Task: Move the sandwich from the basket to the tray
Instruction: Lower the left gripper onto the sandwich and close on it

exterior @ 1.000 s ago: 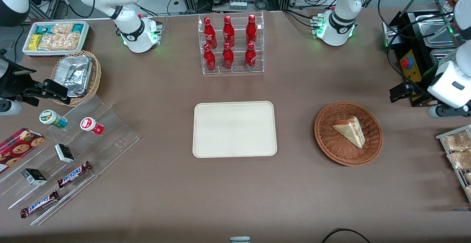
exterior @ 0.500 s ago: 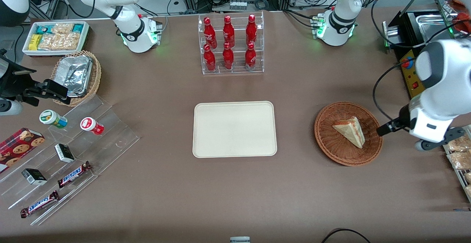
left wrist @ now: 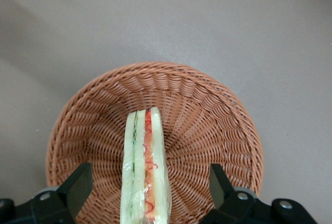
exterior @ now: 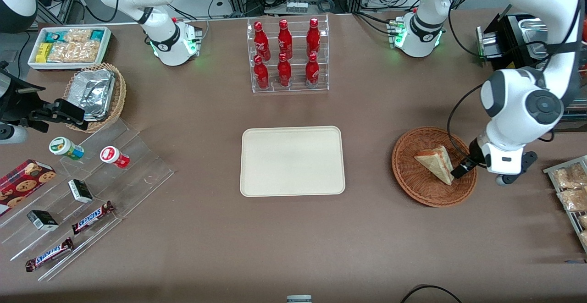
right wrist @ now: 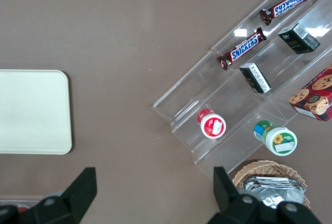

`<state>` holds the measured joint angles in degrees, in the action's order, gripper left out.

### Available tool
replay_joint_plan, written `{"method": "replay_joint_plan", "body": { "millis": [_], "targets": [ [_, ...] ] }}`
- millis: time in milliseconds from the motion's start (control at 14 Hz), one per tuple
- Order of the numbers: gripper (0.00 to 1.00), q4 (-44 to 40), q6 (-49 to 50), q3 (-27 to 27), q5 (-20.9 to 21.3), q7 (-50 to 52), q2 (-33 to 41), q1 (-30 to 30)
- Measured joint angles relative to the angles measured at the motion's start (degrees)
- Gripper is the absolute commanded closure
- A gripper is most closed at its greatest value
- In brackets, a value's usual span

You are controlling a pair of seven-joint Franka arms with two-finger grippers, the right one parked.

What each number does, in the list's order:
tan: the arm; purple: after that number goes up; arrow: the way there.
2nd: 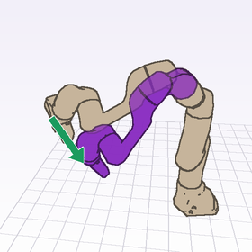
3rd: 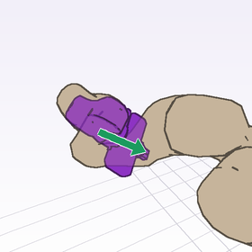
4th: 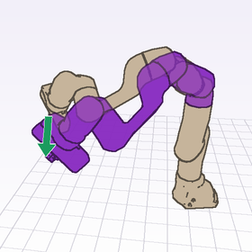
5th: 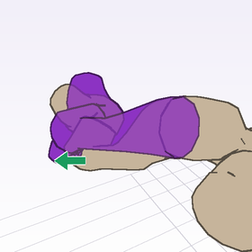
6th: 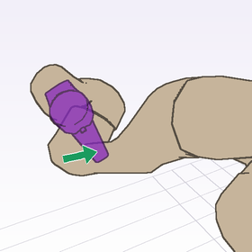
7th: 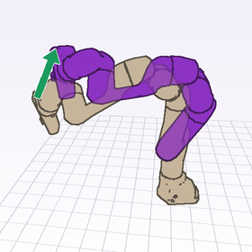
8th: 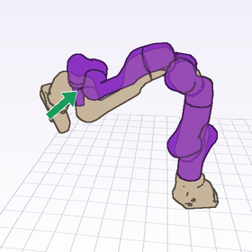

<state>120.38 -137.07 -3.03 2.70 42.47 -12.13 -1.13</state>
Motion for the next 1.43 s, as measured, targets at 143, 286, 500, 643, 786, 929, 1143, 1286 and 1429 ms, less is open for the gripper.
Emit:
{"method": "replay_joint_plan", "body": {
  "millis": [143, 286, 500, 643, 786, 929, 1143, 1286, 1429],
  "targets": [
    [0.01, 2.3, -2.7, 0.0, -0.1, 1.6, 0.0, 0.0],
    [0.01, 3.3, -3.9, -0.2, -0.1, 3.5, 0.0, 0.1],
    [0.01, 4.6, -5.7, -0.5, -0.1, 4.1, -0.2, 0.3],
    [0.01, 4.9, -6.4, -0.6, -0.1, 4.2, -0.9, 0.6],
    [0.00, 5.0, -6.9, -0.7, -0.1, 4.4, -1.7, 0.9],
    [0.00, 5.4, -7.0, -0.8, -0.1, 4.6, -2.1, 1.0],
    [0.00, 6.5, -7.0, -0.8, -0.1, 5.3, -2.2, 1.0],
    [0.00, 6.9, -7.0, -0.8, -0.1, 5.6, -2.2, 1.0],
    [0.00, 7.0, -7.0, -0.8, -0.1, 6.2, -2.3, 1.3]
  ]
}}
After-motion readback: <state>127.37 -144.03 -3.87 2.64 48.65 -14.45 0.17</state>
